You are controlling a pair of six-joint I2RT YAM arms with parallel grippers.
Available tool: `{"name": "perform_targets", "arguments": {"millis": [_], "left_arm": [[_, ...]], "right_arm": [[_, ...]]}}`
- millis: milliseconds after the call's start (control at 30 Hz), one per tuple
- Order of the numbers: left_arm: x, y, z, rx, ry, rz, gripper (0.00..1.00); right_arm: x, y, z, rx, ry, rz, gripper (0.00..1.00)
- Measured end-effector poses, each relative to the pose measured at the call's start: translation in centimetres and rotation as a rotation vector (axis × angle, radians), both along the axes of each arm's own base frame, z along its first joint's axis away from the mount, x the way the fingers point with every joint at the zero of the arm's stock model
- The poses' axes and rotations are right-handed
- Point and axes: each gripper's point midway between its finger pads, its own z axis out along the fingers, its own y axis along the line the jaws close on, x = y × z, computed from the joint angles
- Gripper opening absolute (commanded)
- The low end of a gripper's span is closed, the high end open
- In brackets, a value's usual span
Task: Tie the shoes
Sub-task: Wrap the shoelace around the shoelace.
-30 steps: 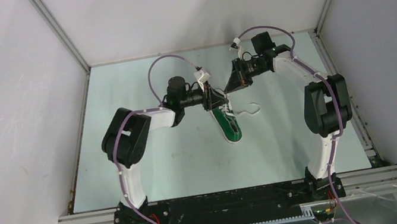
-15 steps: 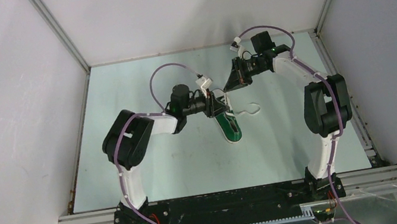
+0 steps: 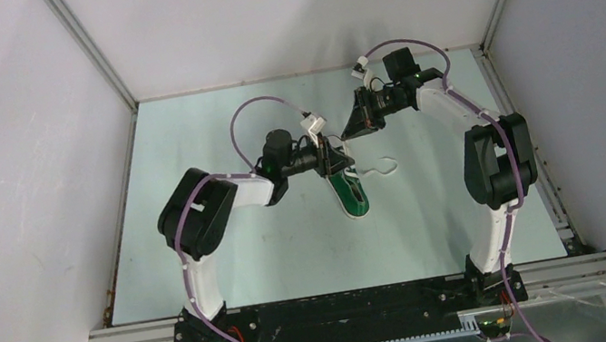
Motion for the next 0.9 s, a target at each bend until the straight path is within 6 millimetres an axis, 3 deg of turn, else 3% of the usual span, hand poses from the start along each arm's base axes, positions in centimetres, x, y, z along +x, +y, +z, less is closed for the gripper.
{"name": "perform_targets", "arguments": {"millis": [233, 367, 500, 767, 800, 900], "left_arm": [[-0.17, -0.14, 0.04, -0.004, 0.014, -0.001, 0.24], [0.05, -0.31, 0.5, -0.012, 0.01, -0.001, 0.16], [0.12, -0.41, 0.77, -0.019, 0.016, 0.0, 0.01], [0.02, -0.43, 0.79, -0.022, 0.024, -0.003, 0.0], [0.01, -0.44, 0.79, -0.022, 0.024, -0.003, 0.0], [-0.13, -0.43, 0.68, -0.019, 0.029, -0.009, 0.0]], "right_arm": [[0.05, 0.0, -0.08, -0.001, 0.002, -0.002, 0.0], [0.08, 0.01, -0.15, -0.001, 0.001, -0.002, 0.0], [0.14, -0.03, -0.17, -0.001, 0.0, -0.004, 0.0], [0.2, -0.18, -0.21, -0.001, 0.007, -0.011, 0.0], [0.22, -0.2, -0.21, -0.001, 0.007, -0.011, 0.01], [0.26, -0.35, -0.28, -0.003, -0.002, -0.008, 0.27]]}}
